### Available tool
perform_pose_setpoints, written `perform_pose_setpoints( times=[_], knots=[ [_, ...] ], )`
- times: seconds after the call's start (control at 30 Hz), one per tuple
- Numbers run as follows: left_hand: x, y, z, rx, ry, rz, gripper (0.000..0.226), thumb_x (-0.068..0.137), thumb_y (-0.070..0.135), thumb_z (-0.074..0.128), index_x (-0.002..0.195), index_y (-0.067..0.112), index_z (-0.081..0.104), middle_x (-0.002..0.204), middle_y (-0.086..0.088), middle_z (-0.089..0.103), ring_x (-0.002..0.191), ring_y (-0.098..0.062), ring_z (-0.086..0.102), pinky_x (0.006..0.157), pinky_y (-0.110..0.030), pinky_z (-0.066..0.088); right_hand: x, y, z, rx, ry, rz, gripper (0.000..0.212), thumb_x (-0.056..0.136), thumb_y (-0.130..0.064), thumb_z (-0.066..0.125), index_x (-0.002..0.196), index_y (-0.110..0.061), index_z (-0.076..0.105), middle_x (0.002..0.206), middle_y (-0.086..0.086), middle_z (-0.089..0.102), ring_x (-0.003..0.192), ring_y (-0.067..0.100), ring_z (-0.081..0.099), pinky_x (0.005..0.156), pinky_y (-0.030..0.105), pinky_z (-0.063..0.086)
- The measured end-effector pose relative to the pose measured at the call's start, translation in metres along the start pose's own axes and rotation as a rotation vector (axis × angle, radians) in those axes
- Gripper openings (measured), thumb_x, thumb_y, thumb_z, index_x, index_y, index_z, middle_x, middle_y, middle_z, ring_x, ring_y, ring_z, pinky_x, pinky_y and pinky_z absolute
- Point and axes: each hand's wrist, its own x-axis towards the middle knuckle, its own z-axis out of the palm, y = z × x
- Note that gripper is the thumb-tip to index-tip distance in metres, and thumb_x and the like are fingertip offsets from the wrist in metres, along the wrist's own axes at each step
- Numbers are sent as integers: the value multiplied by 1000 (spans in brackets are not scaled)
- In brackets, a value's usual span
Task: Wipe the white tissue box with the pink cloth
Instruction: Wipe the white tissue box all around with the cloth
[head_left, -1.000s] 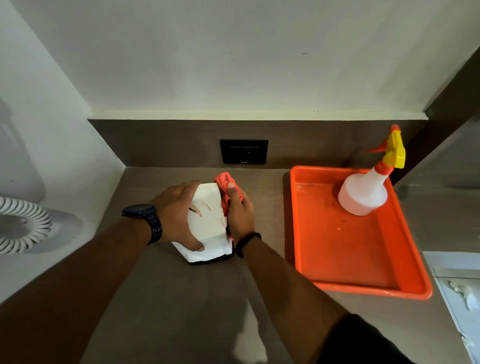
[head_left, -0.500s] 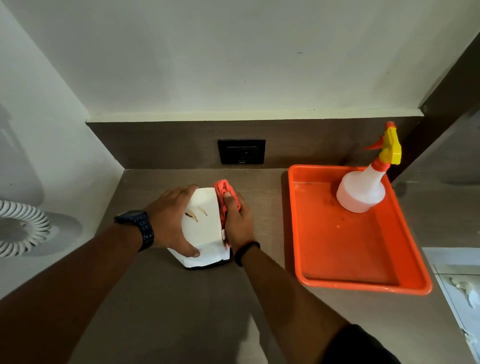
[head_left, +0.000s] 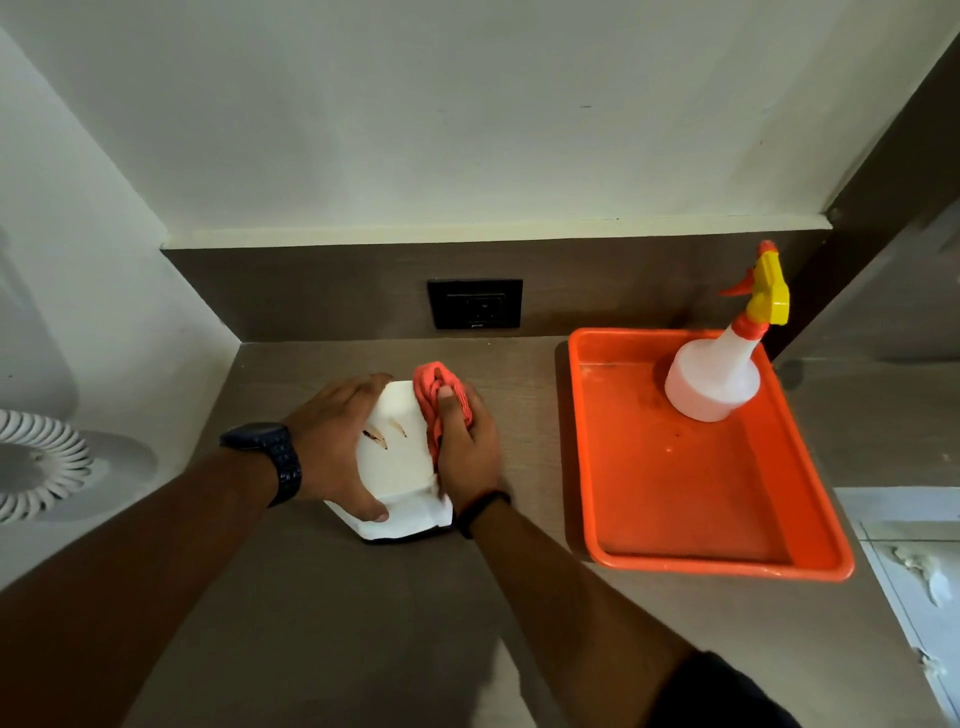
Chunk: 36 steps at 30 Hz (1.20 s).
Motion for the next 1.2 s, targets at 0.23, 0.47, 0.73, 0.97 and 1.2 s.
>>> perform_pose_setpoints(
  times=[0.23, 0.47, 0.73, 0.97, 1.2],
  knots=[
    [-1, 2, 0, 9, -15, -7, 144, 26, 64, 81, 143, 23, 8, 148, -4, 29, 131, -25, 29, 104, -36, 32, -28, 25, -9, -41, 67, 196, 45, 97, -48, 46, 137, -28, 53, 137, 1, 62, 127, 20, 56, 109, 41, 44],
    [-3, 3, -2, -5, -29, -18, 144, 28, 66, 78, 145, 24, 5, 152, -4, 22, 136, -25, 23, 108, -38, 30, -25, 3, 1, 17, 48, -9, 35, 94, -44, 48, 121, -27, 63, 125, 2, 66, 117, 15, 61, 103, 40, 51],
    [-2, 1, 1, 2, -25, -19, 147, 23, 69, 74, 144, 24, 4, 151, -4, 23, 134, -25, 25, 107, -38, 31, 2, 6, 0, -10, 19, 214, 47, 95, -51, 45, 132, -25, 58, 131, 4, 66, 122, 22, 59, 110, 48, 44],
    [-1, 2, -1, -5, -23, -7, 143, 25, 65, 79, 143, 26, 6, 149, -4, 25, 132, -25, 27, 104, -40, 35, -41, 5, 5, 55, 103, 134, 47, 87, -59, 45, 122, -32, 62, 123, -2, 67, 116, 19, 62, 102, 49, 51],
    [-1, 3, -2, 18, -40, -20, 147, 26, 66, 80, 145, 21, 7, 150, -4, 26, 132, -26, 29, 105, -41, 35, 7, -14, 8, -9, 38, 140, 42, 96, -46, 45, 117, -17, 68, 115, 9, 72, 111, 23, 65, 103, 49, 50]
  ],
)
